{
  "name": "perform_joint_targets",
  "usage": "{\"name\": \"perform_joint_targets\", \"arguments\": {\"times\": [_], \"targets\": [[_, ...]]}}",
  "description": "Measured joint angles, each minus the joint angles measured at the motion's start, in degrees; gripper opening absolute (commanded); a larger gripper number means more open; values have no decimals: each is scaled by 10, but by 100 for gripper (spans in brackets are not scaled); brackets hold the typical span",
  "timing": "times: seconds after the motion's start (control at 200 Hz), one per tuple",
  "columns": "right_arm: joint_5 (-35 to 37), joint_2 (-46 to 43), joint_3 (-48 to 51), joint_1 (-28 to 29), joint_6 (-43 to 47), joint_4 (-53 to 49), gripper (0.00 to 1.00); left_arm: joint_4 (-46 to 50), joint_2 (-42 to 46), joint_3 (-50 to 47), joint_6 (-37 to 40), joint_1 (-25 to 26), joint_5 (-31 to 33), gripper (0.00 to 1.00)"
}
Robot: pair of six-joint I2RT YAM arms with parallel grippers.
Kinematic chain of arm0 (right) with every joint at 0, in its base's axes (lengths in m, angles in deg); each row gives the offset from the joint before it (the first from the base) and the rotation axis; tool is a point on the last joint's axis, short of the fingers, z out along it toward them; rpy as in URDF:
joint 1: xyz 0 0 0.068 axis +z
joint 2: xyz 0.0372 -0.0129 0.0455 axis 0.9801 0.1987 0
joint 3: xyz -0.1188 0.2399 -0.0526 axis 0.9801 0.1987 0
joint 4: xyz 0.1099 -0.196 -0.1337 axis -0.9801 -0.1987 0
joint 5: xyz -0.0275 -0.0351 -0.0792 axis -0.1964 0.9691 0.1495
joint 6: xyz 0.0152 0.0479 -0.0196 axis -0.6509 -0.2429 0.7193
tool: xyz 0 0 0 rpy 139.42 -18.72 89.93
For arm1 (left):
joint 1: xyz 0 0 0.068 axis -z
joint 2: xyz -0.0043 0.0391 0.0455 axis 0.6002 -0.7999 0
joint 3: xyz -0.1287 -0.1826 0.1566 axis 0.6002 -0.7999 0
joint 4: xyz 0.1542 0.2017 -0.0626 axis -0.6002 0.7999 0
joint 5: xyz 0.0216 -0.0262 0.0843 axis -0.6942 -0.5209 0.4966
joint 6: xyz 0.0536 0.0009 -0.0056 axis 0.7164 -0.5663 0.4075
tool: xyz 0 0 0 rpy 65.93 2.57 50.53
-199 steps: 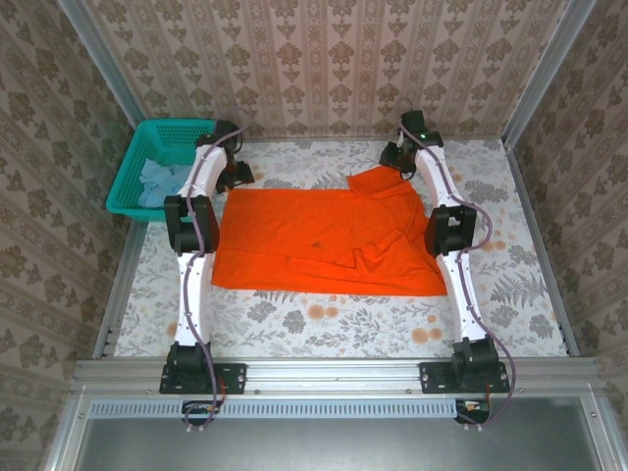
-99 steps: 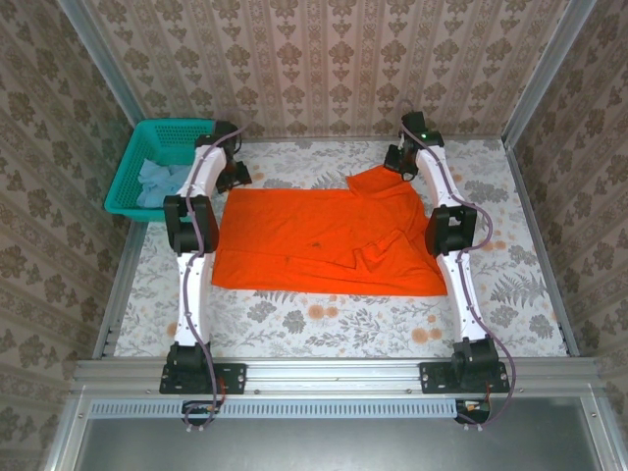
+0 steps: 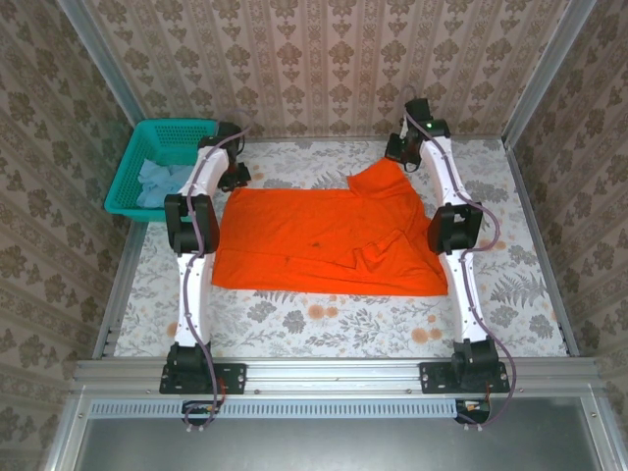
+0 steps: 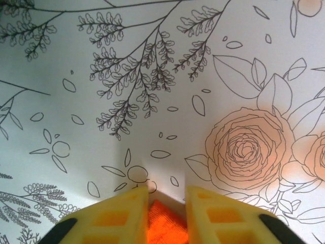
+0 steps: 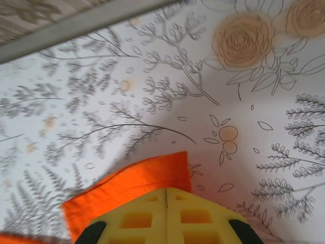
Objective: Fold and stack the t-shirts
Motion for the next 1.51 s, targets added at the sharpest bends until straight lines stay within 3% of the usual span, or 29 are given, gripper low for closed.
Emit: {"name": "perform_joint_targets", "arguments": {"times": [0.195, 0.43, 0.725, 0.96, 1.28, 1.505], "targets": [[-4, -41, -2, 0, 26, -36, 0, -12, 8, -14, 2, 3, -3, 0], [-14, -65, 11, 0, 44, -79, 0, -70, 63, -115, 14, 24, -11, 0], [-40, -136, 108, 3, 59, -98, 0, -149, 174, -273, 46, 36, -12, 0], [-61, -268, 316, 2, 80, -73, 0, -198, 227, -318, 65, 28, -8, 0], [-86, -478, 690, 0, 83, 94, 0, -268, 285, -426, 106, 19, -4, 0], [-95, -518, 785, -11, 64, 165, 0, -308, 363, -503, 121, 6, -4, 0]]}}
